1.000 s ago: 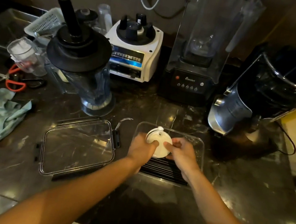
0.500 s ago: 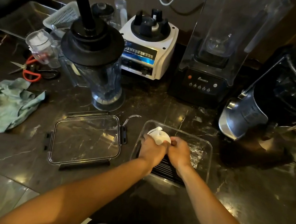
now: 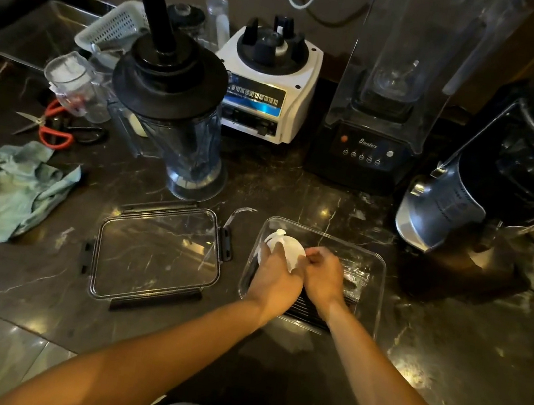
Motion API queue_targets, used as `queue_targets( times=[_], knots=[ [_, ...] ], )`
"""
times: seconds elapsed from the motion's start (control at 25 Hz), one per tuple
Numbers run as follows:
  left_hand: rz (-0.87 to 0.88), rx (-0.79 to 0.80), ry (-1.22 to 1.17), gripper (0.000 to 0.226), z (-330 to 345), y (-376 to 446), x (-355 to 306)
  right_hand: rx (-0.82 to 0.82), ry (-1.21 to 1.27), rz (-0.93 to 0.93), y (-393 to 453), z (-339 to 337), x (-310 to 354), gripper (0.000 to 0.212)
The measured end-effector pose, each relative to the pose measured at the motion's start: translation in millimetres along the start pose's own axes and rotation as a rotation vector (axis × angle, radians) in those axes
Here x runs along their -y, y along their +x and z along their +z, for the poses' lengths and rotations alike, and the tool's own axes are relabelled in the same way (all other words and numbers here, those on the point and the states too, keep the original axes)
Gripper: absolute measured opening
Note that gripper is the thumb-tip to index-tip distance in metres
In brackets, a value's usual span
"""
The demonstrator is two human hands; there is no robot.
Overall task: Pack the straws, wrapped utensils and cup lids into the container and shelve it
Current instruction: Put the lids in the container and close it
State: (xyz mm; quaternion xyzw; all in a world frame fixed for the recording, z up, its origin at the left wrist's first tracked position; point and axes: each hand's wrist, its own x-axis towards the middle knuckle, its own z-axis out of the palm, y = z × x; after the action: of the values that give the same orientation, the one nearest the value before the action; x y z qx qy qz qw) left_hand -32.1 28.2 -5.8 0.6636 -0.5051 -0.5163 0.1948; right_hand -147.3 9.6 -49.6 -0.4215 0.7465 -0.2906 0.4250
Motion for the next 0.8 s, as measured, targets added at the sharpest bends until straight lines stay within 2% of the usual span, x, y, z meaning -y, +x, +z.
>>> queue_targets(
  times=[0.16,0.28,0.4,0.48,0.56,0.64,0.8],
  knots=[
    [-0.020,0.024,0.023,0.055,-7.2,-1.3,1.8,0.016,0.000,-0.006,-4.6,0.8,0.2,0.018],
    [0.064,0.024,0.059,0.058,-10.6,2.4,4.5,-0.002,0.037,0.006,-3.5,2.8,-1.6,0.017],
    [0.138,0.049,0.163,0.055,-13.2,4.9,8.7,-0.029,-0.053,-0.007,-3.2,2.1,-2.6,0.012],
    [0.183,0.069,0.262,0.058,-16.6,4.2,14.0,-0.077,-0.192,-0.055,-7.9,-6.1,-2.1,0.018],
    [0.236,0.075,0.357,0.063,-19.7,4.7,21.1,-0.100,-0.503,-0.139,-11.0,-19.7,-6.5,0.031],
    [0.308,0.070,0.478,0.067,-19.9,7.3,28.1,-0.042,-0.789,-0.162,-12.0,-32.1,-13.3,0.041],
    [0.417,0.057,0.831,0.068,-13.9,16.0,31.9,0.037,-0.979,-0.151,-10.4,-43.8,-20.6,0.040]
  ],
)
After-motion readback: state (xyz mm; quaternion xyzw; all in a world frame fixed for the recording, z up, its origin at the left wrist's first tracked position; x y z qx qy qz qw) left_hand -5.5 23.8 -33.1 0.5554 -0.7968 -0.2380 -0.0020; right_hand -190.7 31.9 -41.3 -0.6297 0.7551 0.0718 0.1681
